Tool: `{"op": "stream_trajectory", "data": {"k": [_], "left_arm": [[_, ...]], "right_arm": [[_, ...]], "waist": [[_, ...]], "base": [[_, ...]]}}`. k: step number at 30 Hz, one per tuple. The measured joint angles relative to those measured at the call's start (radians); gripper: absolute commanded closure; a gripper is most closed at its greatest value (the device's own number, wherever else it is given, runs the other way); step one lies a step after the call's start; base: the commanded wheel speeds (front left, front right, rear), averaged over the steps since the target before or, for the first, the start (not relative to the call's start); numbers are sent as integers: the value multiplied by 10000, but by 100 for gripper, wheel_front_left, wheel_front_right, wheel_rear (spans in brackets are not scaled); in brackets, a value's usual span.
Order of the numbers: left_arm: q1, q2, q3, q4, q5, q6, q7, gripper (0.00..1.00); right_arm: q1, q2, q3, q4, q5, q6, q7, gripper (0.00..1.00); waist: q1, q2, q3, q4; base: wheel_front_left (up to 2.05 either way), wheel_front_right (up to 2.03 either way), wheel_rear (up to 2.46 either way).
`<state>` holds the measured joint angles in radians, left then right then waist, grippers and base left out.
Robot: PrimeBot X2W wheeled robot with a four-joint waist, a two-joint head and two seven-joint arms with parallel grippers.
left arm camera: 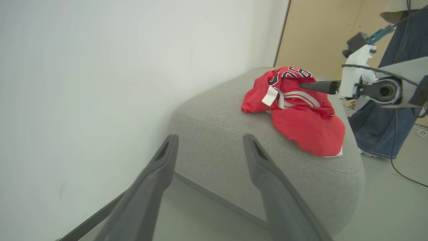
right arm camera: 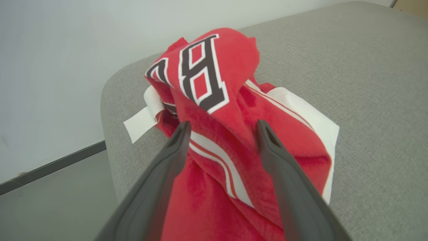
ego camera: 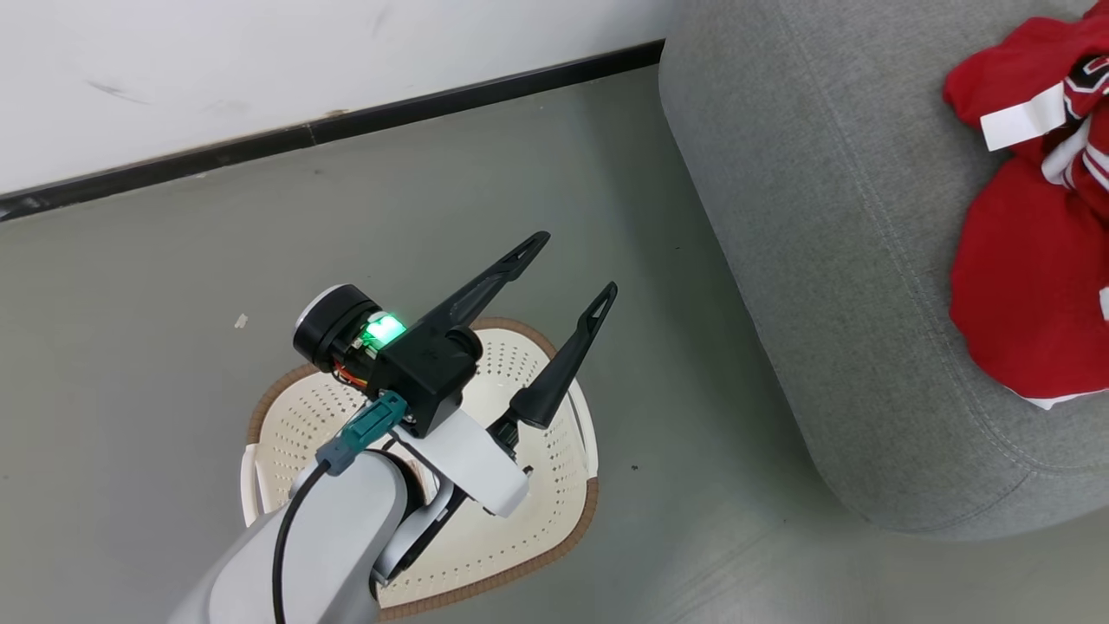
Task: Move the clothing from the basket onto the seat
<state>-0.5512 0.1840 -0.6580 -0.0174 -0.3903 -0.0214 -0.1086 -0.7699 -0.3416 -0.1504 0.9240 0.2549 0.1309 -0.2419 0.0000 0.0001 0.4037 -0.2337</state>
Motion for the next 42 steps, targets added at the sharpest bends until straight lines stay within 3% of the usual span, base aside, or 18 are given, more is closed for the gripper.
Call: {"op": "stream_trajectory", "data": {"k": [6, 22, 34, 42], "left_arm": [[29, -31, 35, 107, -121, -2, -222, 0], [824, 15, 476, 564, -435, 121, -928, 0], [1853, 207, 1317, 711, -481, 878, -1262, 0], [2624, 330, 2025, 746, -568, 1384, -1367, 0]], "right_arm": [[403, 163, 88, -339, 88, -2, -58, 0], [950, 422, 1218, -2662, 29, -2, -92, 0], [1500, 1106, 2573, -4278, -27, -2, -104, 0], [2043, 1559, 3081, -4660, -44, -2, -104, 0]], "waist": [[0, 0, -254, -188], [0, 0, -1244, -472], [0, 0, -2034, -46], [0, 0, -2491, 420]], "base": [[0, 0, 0], [0, 0, 0], [0, 0, 0], [0, 0, 0]]}}
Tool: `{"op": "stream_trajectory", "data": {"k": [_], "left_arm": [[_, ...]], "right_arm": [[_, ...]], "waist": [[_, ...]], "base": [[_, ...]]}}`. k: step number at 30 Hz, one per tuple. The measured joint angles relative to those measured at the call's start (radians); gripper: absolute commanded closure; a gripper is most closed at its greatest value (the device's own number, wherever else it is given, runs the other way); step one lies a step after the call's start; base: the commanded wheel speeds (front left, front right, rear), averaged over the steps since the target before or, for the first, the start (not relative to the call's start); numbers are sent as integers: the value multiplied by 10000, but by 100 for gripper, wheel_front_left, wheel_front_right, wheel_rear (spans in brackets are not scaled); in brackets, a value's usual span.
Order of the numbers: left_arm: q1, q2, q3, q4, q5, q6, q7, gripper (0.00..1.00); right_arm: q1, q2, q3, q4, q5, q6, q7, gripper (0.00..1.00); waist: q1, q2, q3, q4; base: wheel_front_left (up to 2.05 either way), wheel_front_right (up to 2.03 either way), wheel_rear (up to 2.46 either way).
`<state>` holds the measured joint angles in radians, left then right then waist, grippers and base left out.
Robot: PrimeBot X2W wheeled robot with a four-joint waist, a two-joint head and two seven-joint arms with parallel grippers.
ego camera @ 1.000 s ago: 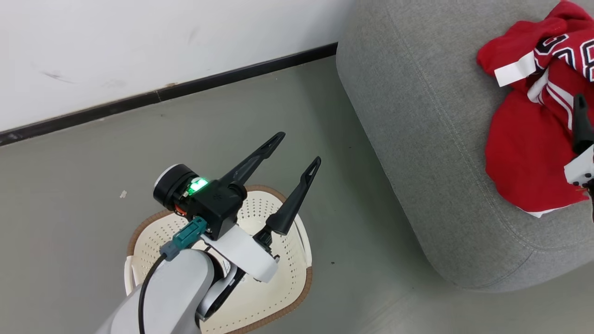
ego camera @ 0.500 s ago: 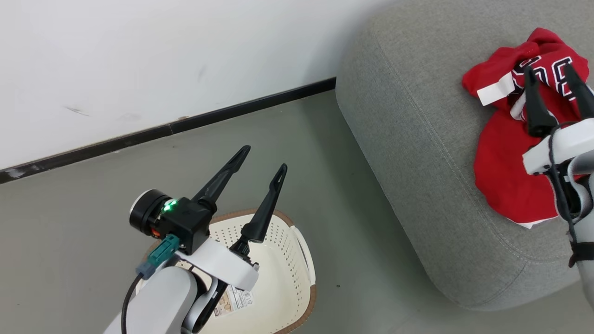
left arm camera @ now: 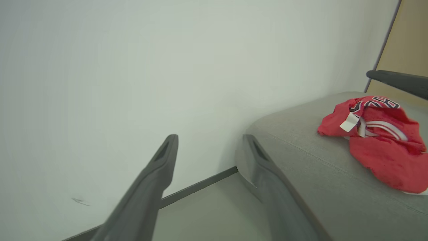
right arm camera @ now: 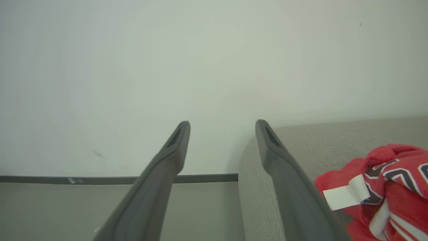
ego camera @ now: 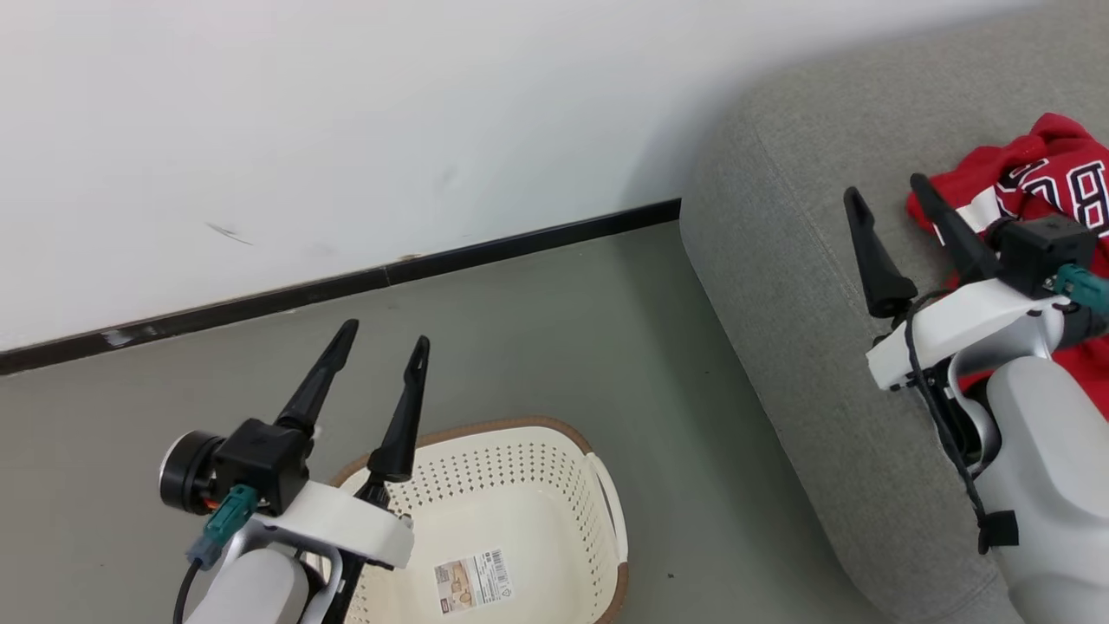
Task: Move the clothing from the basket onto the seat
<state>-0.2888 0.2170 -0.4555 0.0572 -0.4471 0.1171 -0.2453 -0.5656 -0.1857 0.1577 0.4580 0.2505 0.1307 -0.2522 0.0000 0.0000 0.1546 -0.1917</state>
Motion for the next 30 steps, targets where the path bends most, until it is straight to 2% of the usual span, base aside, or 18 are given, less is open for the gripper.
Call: {"op": "stream_trajectory", "data": {"k": [10, 17, 30], "left_arm": [[898, 59, 886, 169, -104, 650, -27, 0], [1513, 52, 1346, 378, -102, 1177, -27, 0], [2313, -153, 1969, 564, -82, 1622, -27, 0]], "right_arm": [[742, 259, 144, -610, -121, 0, 0, 0], [1509, 403, -242, -1106, -238, 0, 0, 0], [3371, 938, -583, -2186, -591, 0, 0, 0]], "waist": [[0, 0, -472, 622], [0, 0, -758, 1038], [0, 0, -1291, 1654]], "base": [[0, 0, 0], [0, 0, 0], [0, 0, 0]]}}
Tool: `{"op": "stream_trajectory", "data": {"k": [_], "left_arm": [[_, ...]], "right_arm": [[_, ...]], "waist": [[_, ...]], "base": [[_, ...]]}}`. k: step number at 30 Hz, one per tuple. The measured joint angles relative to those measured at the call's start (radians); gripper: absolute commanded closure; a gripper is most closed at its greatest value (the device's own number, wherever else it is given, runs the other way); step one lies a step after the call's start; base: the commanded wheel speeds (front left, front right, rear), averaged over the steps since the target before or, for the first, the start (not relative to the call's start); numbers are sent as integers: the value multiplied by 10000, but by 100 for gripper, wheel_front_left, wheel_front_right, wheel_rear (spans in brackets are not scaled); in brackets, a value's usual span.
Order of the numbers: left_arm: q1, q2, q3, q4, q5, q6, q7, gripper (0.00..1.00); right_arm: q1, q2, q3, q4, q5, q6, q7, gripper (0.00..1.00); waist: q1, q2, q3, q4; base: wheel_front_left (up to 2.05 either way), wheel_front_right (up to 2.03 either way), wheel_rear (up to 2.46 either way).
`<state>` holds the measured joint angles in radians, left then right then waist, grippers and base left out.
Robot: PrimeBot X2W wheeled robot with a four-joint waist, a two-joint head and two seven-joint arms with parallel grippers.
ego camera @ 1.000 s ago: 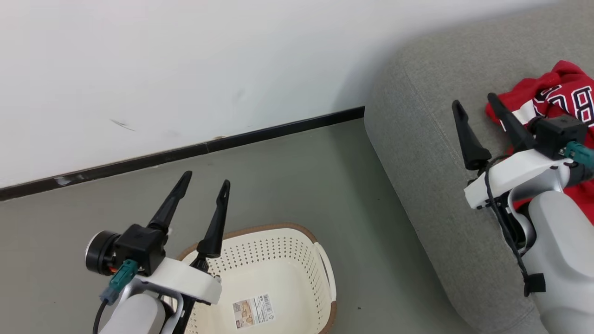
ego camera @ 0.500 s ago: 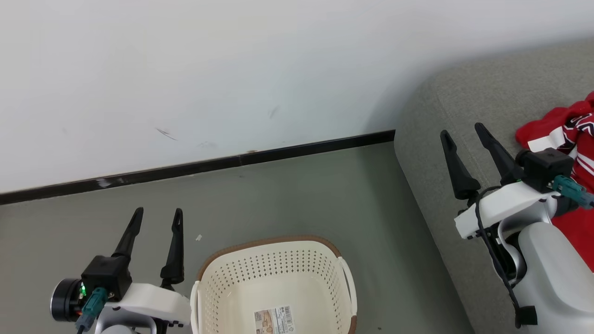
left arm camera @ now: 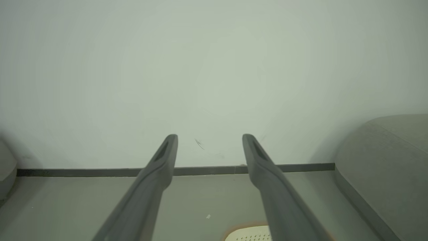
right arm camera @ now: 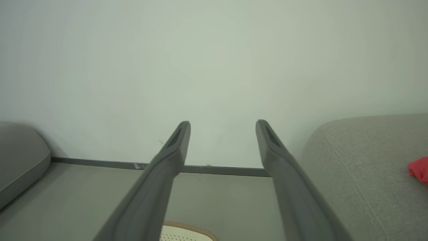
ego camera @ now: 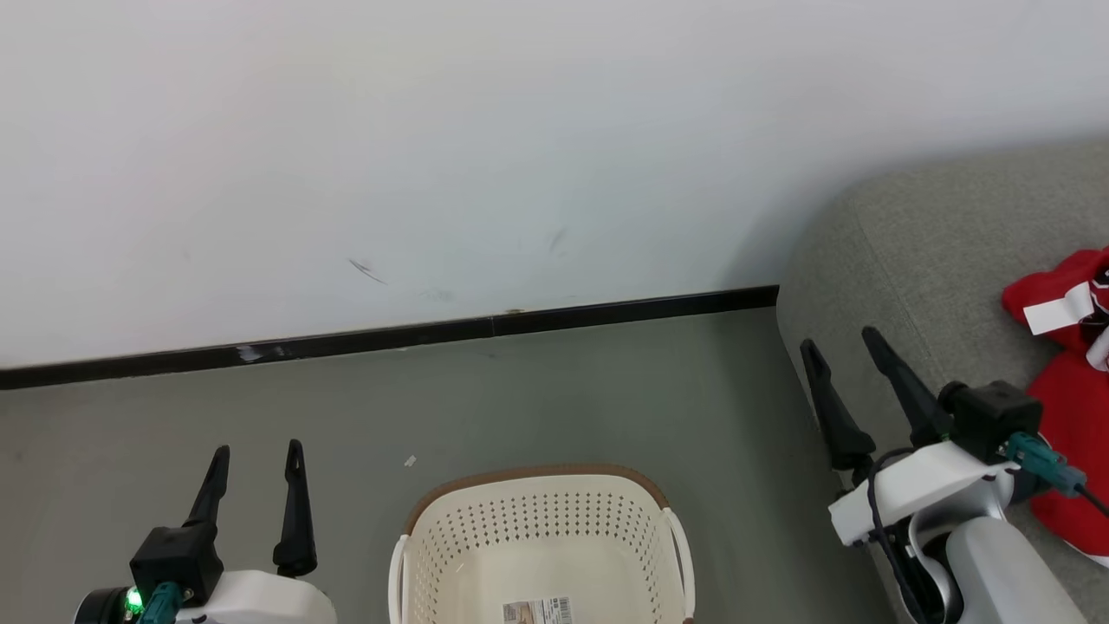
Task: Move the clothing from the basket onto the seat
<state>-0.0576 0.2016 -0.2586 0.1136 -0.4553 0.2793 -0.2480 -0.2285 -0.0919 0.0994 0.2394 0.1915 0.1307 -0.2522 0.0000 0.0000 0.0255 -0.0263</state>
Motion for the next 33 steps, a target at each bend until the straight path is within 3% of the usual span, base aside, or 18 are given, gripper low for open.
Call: {"op": "stream_trajectory", "data": {"k": [17, 33], "left_arm": [[553, -136, 136, 105, 196, 40, 0, 0], [663, -46, 180, 378, 621, 44, 0, 0]], "right_arm": [[2080, 391, -602, -968, -510, 0, 0, 0], [2714, 495, -554, -1494, -539, 0, 0, 0]], "waist": [[0, 0, -533, 507], [0, 0, -590, 533]], "base": [[0, 0, 0], [0, 0, 0]]}}
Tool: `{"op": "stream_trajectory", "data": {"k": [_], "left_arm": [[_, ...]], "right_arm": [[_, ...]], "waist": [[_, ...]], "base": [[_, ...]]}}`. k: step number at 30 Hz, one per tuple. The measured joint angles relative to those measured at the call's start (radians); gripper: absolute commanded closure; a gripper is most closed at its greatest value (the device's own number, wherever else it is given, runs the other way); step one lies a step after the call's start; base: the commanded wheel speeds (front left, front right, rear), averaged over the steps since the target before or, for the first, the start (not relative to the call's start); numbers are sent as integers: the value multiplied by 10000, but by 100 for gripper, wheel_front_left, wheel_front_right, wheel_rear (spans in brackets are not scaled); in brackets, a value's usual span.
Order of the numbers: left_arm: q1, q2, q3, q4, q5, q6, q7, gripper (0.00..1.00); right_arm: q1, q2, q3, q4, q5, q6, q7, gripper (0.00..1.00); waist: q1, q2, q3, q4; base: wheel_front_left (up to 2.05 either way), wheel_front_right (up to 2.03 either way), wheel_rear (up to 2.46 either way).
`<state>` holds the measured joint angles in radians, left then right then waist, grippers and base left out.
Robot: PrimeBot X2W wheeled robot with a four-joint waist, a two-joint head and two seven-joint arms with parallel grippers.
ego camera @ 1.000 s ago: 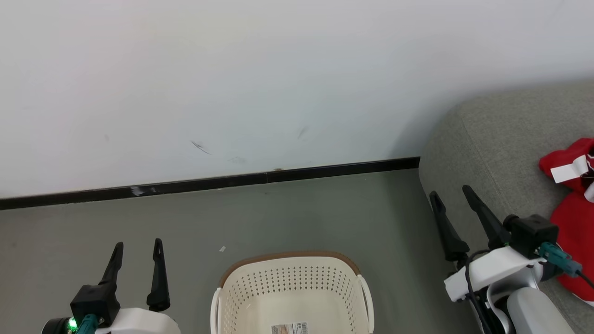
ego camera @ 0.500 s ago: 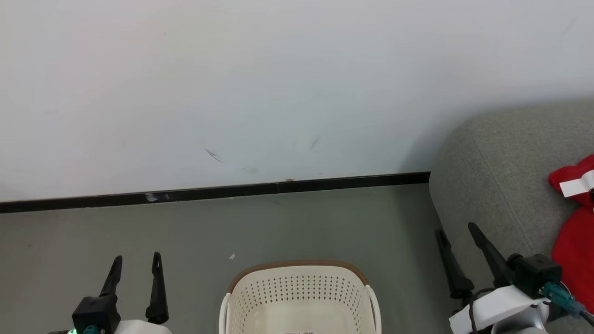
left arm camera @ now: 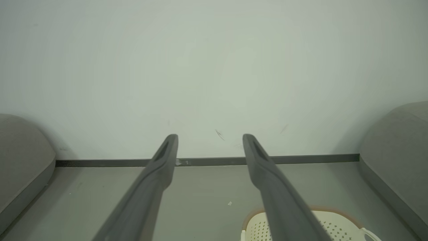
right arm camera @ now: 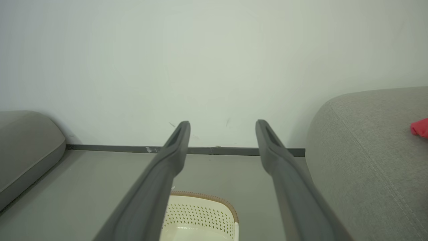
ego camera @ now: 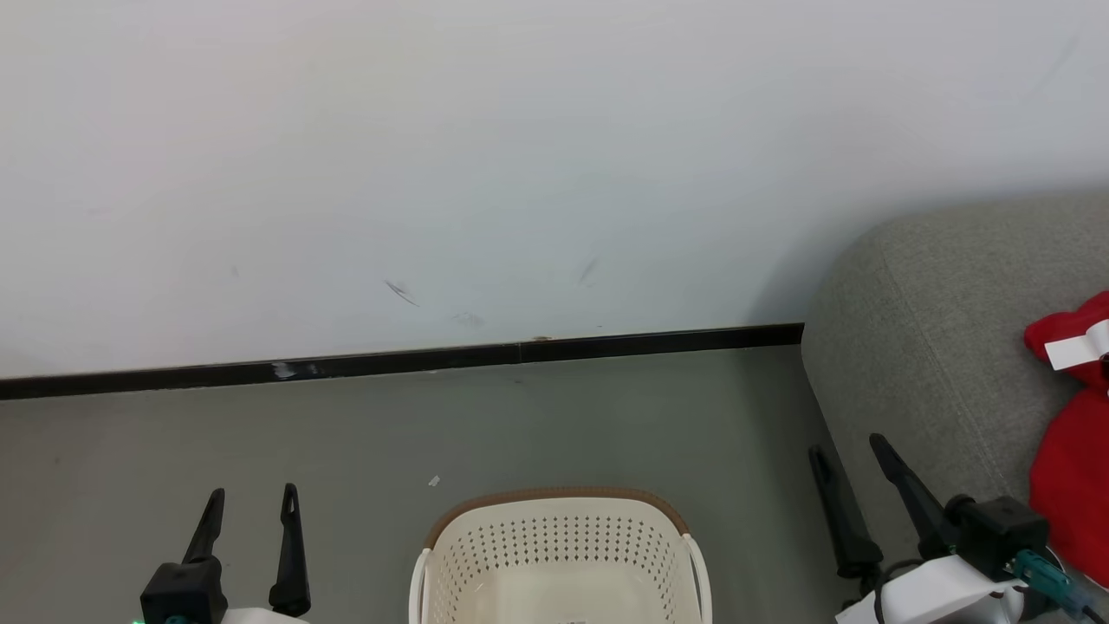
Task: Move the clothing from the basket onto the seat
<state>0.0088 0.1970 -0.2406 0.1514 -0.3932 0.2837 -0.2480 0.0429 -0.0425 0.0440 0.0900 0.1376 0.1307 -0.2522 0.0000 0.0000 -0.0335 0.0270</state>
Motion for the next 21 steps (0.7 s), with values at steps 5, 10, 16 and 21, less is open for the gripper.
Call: {"op": "stream_trajectory", "data": {"k": [5, 10, 16, 21], "left_arm": [[0, 0, -6, 17, 88, 10, 0, 0], [0, 42, -140, 100, 198, 8, 0, 0], [-5, 48, -169, 134, 280, 8, 0, 0], [-15, 71, -209, 198, 347, 8, 0, 0]], "right_arm": [[133, 4, -79, -151, -29, 0, 0, 0], [222, 10, -155, -213, 54, 0, 0, 0], [362, 10, -236, -278, 163, 0, 0, 0], [362, 13, -336, -364, 286, 0, 0, 0]], "waist": [[0, 0, 25, -38], [0, 0, 64, -71], [0, 0, 119, -55], [0, 0, 162, -25]], "base": [[0, 0, 0], [0, 0, 0], [0, 0, 0], [0, 0, 0]]}}
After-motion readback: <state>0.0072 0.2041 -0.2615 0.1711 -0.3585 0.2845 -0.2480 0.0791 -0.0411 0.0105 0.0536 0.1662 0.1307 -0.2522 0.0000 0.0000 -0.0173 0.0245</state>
